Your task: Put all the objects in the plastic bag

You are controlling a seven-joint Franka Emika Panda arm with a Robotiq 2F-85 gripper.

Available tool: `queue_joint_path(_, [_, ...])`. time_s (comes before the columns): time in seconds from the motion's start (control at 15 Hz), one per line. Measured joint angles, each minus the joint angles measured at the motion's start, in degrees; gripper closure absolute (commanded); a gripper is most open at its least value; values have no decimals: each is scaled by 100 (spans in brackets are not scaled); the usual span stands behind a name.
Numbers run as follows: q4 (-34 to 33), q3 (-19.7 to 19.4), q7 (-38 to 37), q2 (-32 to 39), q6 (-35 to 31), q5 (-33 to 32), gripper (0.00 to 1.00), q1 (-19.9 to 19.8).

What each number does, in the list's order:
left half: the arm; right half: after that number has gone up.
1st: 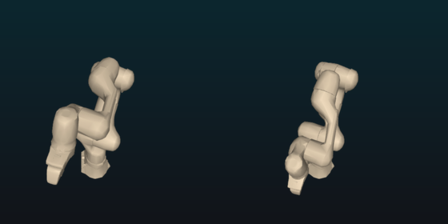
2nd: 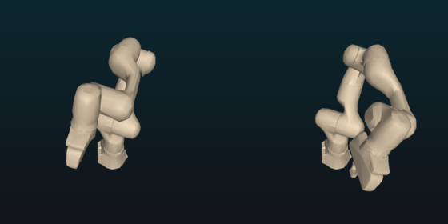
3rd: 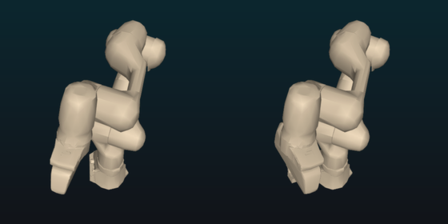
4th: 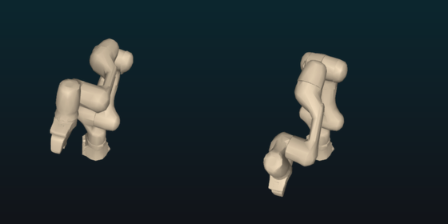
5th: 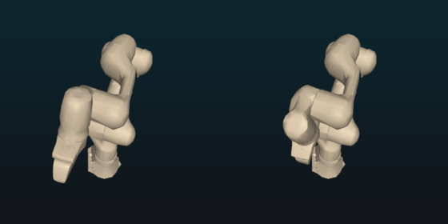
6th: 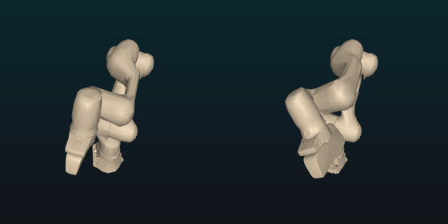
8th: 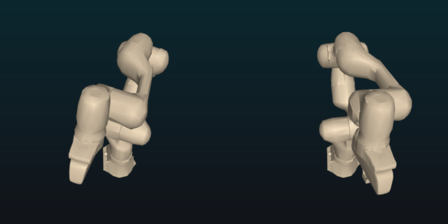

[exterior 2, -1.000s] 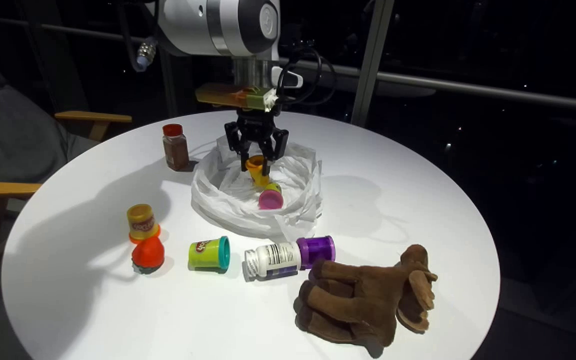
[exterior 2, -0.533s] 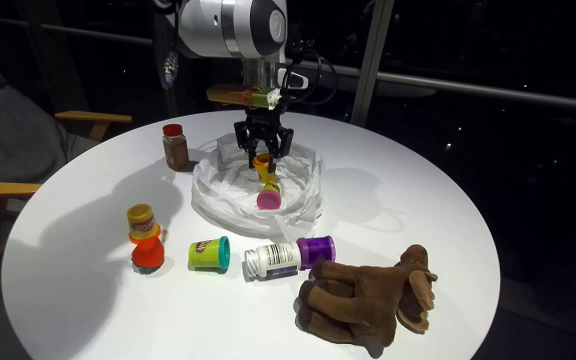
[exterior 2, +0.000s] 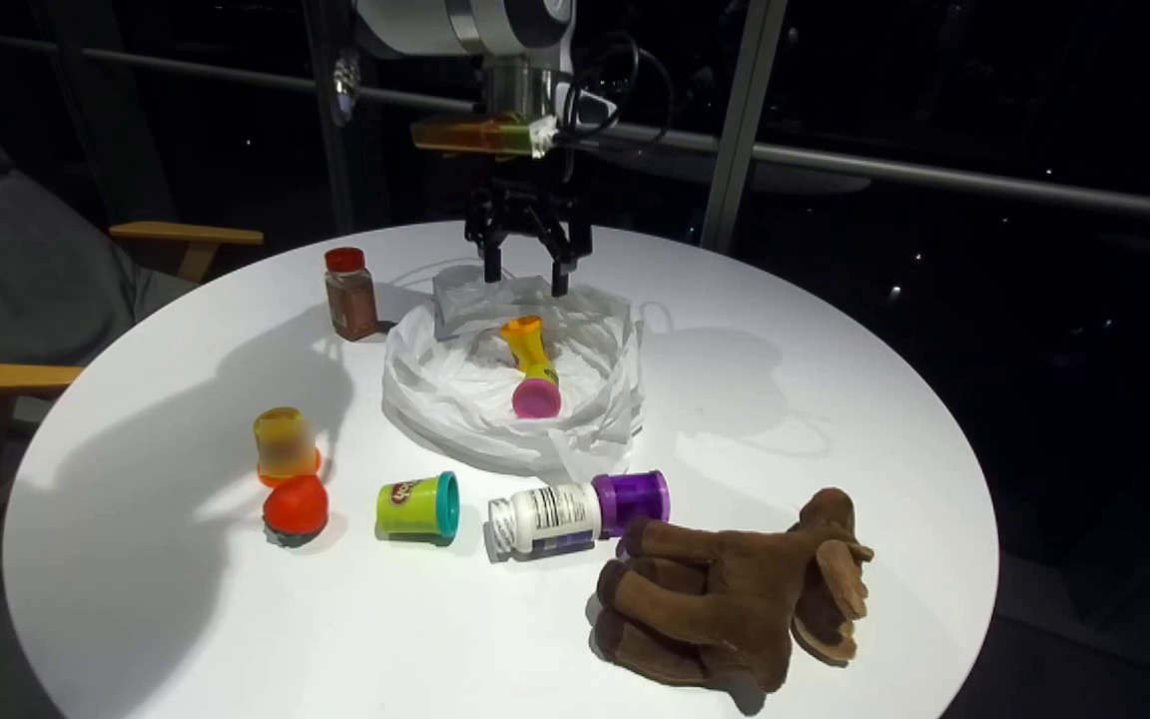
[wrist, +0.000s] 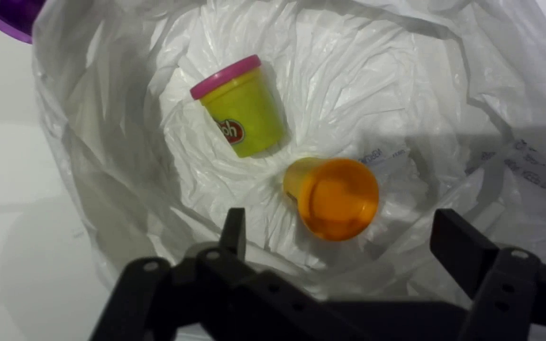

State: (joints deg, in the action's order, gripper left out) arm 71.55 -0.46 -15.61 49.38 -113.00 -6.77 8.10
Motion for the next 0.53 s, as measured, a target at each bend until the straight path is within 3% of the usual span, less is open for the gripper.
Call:
queue_joint_path(0.2, [437,26,-42,-610,2,6,0,128])
queue_joint_path(0.53, [1811,297,-30,-1755,-60,11,0,345])
